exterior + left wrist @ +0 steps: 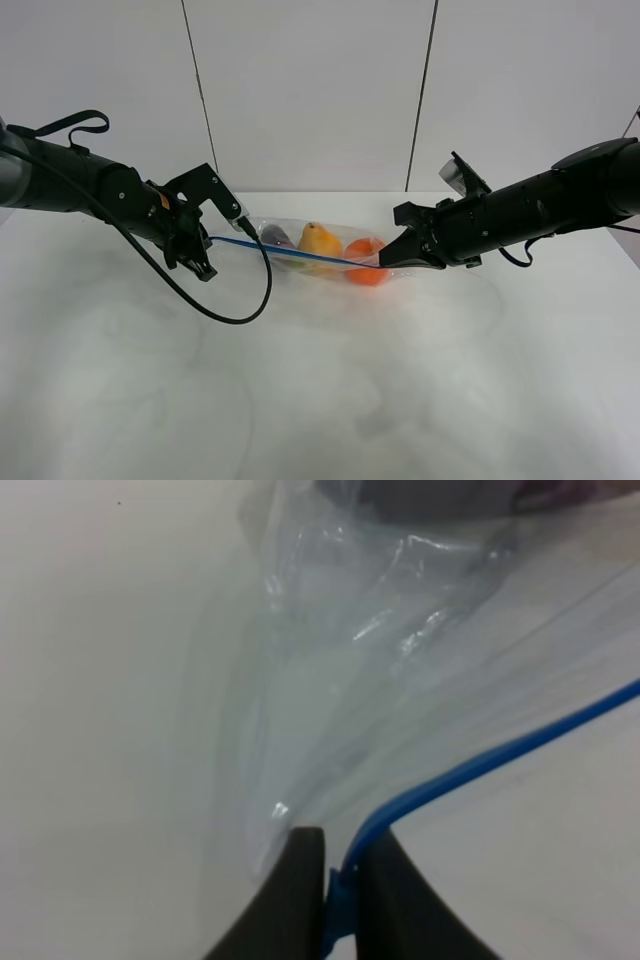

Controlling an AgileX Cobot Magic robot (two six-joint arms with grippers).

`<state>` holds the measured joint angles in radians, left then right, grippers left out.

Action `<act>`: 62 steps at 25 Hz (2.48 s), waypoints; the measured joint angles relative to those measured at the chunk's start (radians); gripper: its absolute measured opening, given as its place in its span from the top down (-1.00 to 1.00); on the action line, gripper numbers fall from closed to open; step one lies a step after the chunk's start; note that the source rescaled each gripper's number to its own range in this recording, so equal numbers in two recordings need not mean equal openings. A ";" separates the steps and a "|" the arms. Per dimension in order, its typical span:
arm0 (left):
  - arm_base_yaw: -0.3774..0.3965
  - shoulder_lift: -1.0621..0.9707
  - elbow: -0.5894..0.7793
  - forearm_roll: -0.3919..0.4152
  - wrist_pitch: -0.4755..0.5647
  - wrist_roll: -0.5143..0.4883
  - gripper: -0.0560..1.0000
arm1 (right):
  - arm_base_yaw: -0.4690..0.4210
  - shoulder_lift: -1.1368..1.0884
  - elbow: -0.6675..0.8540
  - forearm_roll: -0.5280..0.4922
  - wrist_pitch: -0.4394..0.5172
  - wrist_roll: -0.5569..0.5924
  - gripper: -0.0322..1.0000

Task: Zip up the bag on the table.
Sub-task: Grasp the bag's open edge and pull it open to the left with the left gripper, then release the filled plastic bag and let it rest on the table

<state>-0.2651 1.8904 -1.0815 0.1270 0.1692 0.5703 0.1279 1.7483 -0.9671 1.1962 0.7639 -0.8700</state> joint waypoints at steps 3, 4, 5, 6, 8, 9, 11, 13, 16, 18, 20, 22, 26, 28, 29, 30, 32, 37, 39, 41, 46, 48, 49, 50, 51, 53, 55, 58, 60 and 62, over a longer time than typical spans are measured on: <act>0.006 0.000 0.000 0.000 0.001 -0.004 0.64 | 0.000 0.000 0.000 -0.011 0.000 0.000 0.94; 0.007 0.000 0.000 0.000 0.002 -0.006 0.56 | 0.000 0.000 0.000 -0.015 0.000 0.000 0.94; 0.008 0.000 0.000 0.000 0.003 -0.008 0.46 | -0.001 0.000 0.000 -0.017 0.000 0.000 0.94; 0.011 0.000 0.000 0.001 0.003 -0.011 0.37 | -0.002 0.000 0.000 -0.020 0.000 0.000 0.94; 0.014 0.001 0.000 0.003 0.003 -0.024 0.21 | -0.002 0.000 0.000 -0.022 -0.001 0.000 0.94; 0.016 0.002 0.000 0.003 0.003 -0.029 0.15 | -0.002 0.000 0.000 -0.023 -0.001 0.000 0.94; 0.015 0.002 0.000 0.003 0.004 -0.042 0.07 | -0.002 0.000 0.000 -0.025 -0.001 0.000 0.94; 0.015 0.002 0.000 0.003 0.004 -0.057 0.03 | -0.002 0.000 0.000 -0.025 -0.001 0.000 0.94; 0.015 0.002 0.000 0.003 0.004 -0.092 -0.08 | -0.002 0.000 0.000 -0.026 -0.001 0.000 0.94; 0.015 0.002 0.000 0.003 0.004 -0.135 -0.13 | -0.002 0.000 0.000 -0.029 -0.001 0.000 0.94; 0.015 0.002 0.000 0.003 0.005 -0.184 -0.15 | -0.002 0.000 0.000 -0.029 -0.001 0.000 0.94; 0.015 0.002 0.000 0.003 0.009 -0.242 -0.16 | -0.002 0.000 0.000 -0.035 -0.002 0.000 0.94; 0.015 0.002 0.000 0.003 0.016 -0.337 -0.17 | -0.002 0.000 0.000 -0.046 -0.004 0.000 0.94; 0.015 0.002 0.000 0.003 0.033 -0.375 -0.17 | -0.002 0.000 0.000 -0.050 -0.008 0.000 0.94; 0.015 0.002 0.000 0.003 0.042 -0.388 -0.17 | -0.002 0.000 0.000 -0.051 -0.009 0.000 0.94; 0.015 0.002 0.000 0.003 0.053 -0.399 -0.17 | -0.002 0.000 0.000 -0.051 -0.009 0.000 0.94; 0.015 0.002 0.000 0.003 0.090 -0.412 -0.17 | -0.002 0.000 0.000 -0.057 -0.010 0.000 0.94; 0.017 0.002 0.000 0.007 0.187 -0.447 -0.17 | -0.002 0.000 0.000 -0.074 -0.015 0.000 0.94; 0.025 0.002 0.000 0.007 0.223 -0.481 -0.17 | -0.002 0.000 0.000 -0.082 -0.015 0.000 0.94; 0.044 0.002 0.000 0.007 0.250 -0.516 -0.17 | -0.002 0.000 0.000 -0.087 -0.015 0.000 0.94; 0.142 -0.024 -0.012 0.007 0.334 -0.570 -0.17 | -0.002 0.000 0.000 -0.092 -0.015 0.000 0.94; 0.187 -0.050 -0.012 0.007 0.356 -0.570 -0.17 | -0.002 0.000 0.000 -0.093 -0.016 0.000 0.94; 0.205 -0.067 -0.012 0.007 0.365 -0.570 -0.17 | -0.002 0.000 0.000 -0.095 -0.016 0.000 0.94; 0.225 -0.086 -0.012 0.007 0.367 -0.570 -0.17 | -0.002 0.000 0.000 -0.095 -0.016 0.000 0.94; 0.240 -0.103 -0.012 0.007 0.369 -0.570 -0.17 | -0.002 0.000 0.000 -0.095 -0.016 0.000 0.94; 0.269 -0.146 -0.012 0.007 0.370 -0.570 -0.17 | -0.002 0.000 0.000 -0.096 -0.016 0.000 0.94; 0.293 -0.184 -0.012 0.007 0.374 -0.570 -0.17 | -0.002 0.000 0.000 -0.099 -0.016 0.000 0.94; 0.314 -0.245 -0.012 0.007 0.400 -0.570 -0.17 | -0.002 0.000 0.000 -0.103 -0.017 0.000 0.94; 0.320 -0.282 -0.012 0.007 0.432 -0.570 -0.17 | -0.002 0.000 0.000 -0.104 -0.017 0.000 0.94; 0.321 -0.322 -0.012 0.007 0.453 -0.565 -0.17 | -0.002 0.000 0.000 -0.105 -0.017 0.000 0.94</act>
<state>0.0561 1.5681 -1.0931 0.1341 0.6222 0.0054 0.1257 1.7483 -0.9671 1.0910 0.7465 -0.8700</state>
